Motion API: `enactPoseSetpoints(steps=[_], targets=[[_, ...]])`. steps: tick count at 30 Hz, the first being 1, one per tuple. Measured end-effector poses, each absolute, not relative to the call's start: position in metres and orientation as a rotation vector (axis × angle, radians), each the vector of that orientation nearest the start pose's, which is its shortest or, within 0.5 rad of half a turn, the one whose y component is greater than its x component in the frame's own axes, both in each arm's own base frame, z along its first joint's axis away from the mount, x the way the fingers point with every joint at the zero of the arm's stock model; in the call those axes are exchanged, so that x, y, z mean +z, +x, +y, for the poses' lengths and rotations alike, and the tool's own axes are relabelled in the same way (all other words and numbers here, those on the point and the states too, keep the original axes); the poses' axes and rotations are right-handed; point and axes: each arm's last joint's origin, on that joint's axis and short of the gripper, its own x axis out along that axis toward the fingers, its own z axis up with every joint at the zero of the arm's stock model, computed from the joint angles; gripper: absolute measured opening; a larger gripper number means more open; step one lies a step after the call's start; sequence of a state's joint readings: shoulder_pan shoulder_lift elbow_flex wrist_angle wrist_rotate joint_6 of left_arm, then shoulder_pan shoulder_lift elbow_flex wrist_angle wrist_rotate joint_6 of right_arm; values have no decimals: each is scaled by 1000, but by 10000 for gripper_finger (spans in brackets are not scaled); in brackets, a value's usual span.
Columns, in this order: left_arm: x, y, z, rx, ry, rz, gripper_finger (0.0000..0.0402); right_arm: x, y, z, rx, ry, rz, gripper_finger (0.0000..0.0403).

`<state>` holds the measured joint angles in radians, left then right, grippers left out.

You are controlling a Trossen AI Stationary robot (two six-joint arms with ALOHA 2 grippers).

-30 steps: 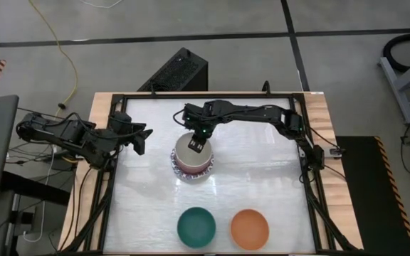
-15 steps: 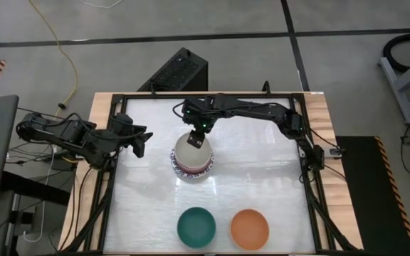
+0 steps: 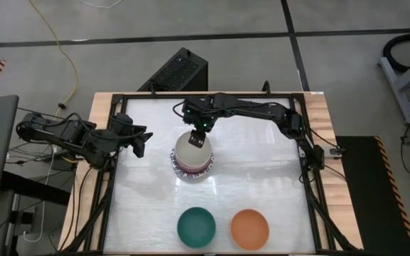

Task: Nest bowls inside each other
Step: Stack the white bowl on top of the pink bowl

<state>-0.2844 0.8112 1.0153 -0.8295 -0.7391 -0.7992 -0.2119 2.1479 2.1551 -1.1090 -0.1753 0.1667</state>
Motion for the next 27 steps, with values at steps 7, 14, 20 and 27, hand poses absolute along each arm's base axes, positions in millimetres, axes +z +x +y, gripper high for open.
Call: enactPoseSetpoints(steps=[7, 14, 20, 27], targets=[[351, 138, -20, 622, -456, 338, 185, 301, 443, -92, -140, 346, 1074, 180], [351, 138, -20, 622, -456, 339, 185, 300, 442, -93, -143, 352, 1090, 179], [351, 138, -20, 624, -461, 337, 185, 299, 440, -92, -144, 352, 1107, 128], [351, 138, -20, 624, -466, 335, 185, 298, 439, -93, -153, 366, 1119, 16]])
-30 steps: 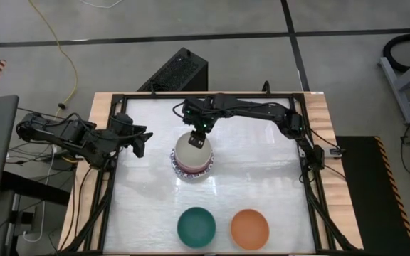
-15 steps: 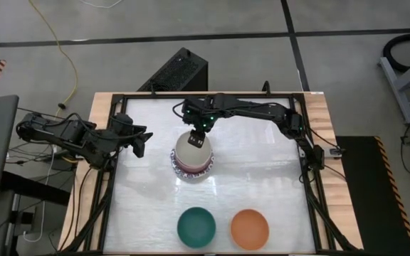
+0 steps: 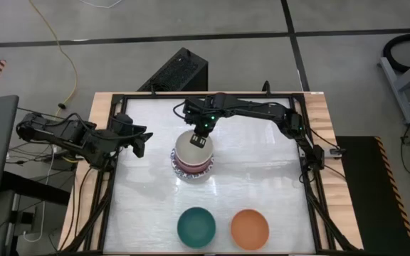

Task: Nest bowls inside each other
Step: Stack the white bowl on top of the pink bowl

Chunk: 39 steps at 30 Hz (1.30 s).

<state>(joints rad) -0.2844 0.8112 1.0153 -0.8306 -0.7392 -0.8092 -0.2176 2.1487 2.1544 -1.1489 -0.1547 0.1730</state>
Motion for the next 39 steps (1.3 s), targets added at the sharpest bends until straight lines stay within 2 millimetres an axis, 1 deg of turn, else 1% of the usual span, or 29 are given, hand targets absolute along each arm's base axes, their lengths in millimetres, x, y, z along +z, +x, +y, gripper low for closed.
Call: enactPoseSetpoints(steps=[1, 5, 8, 12, 15, 19, 30, 31, 36, 39], targets=[[351, 138, -20, 625, -468, 334, 185, 298, 439, -93, -152, 365, 1118, 12], [351, 138, -20, 625, -470, 333, 185, 298, 437, -95, -134, 396, 1135, 20], [351, 138, -20, 625, -470, 333, 185, 298, 434, -96, -112, 419, 1154, 14], [351, 138, -20, 625, -470, 333, 185, 298, 436, -92, -83, 406, 1147, 8], [351, 138, -20, 626, -470, 333, 185, 299, 439, -88, -71, 399, 1127, 16], [351, 138, -20, 626, -470, 334, 185, 300, 441, -90, -71, 395, 1103, 25], [351, 138, -20, 626, -469, 335, 185, 300, 442, -91, -67, 384, 1087, 22], [351, 138, -20, 626, -469, 335, 185, 299, 442, -91, -67, 384, 1088, 22], [351, 138, -20, 626, -468, 335, 185, 280, 442, -91, -74, 400, 1137, 21], [351, 138, -20, 626, -468, 336, 185, 274, 442, -91, -73, 402, 1137, 26]])
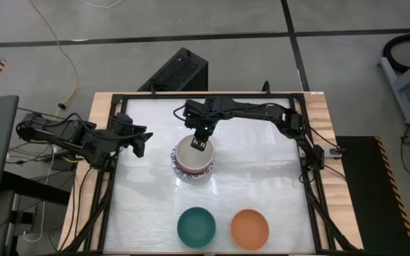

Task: Nest bowls inside each other
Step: Stack the white bowl on top of the pink bowl

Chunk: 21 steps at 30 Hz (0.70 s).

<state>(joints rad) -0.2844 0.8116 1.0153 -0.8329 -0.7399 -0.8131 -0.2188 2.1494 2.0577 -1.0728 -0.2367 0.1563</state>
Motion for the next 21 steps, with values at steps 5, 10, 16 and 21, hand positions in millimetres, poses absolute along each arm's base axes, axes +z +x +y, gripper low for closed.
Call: enactPoseSetpoints(steps=[5, 10, 16, 21], targets=[[351, 138, -20, 627, -468, 336, 185, 269, 443, -92, -74, 403, 1140, 30], [351, 138, -20, 627, -468, 336, 185, 269, 445, -92, -73, 398, 1120, 31], [351, 138, -20, 627, -472, 334, 185, 269, 445, -92, -69, 393, 1112, 56], [351, 138, -20, 627, -472, 334, 185, 269, 445, -92, -67, 392, 1116, 116]])
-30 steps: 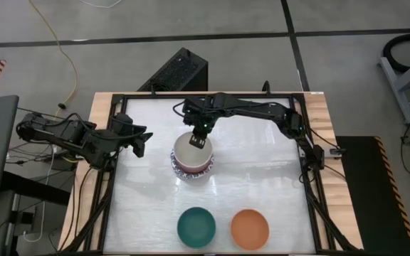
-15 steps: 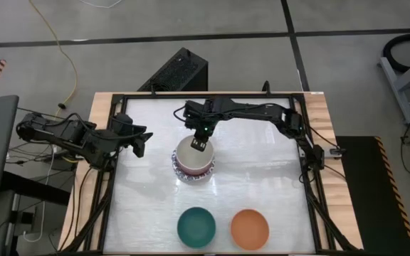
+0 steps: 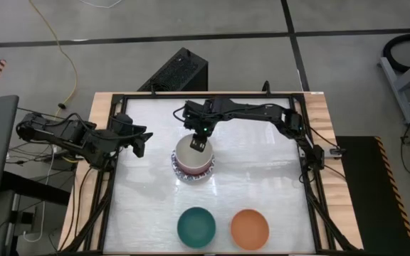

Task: Nest bowls inside each other
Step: Stack the white bowl on top of the pink bowl

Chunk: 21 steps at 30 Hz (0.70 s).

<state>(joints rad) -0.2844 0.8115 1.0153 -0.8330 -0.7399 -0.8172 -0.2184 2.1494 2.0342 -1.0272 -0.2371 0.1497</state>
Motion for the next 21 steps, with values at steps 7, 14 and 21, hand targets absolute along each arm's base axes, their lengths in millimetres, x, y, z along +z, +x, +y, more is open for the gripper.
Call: enactPoseSetpoints(steps=[7, 14, 21], targets=[[351, 138, -20, 627, -472, 335, 185, 269, 445, -92, -70, 396, 1116, 195], [351, 138, -20, 627, -472, 335, 185, 270, 443, -91, -72, 400, 1126, 210], [351, 138, -20, 627, -471, 335, 185, 270, 443, -91, -74, 403, 1130, 206]])
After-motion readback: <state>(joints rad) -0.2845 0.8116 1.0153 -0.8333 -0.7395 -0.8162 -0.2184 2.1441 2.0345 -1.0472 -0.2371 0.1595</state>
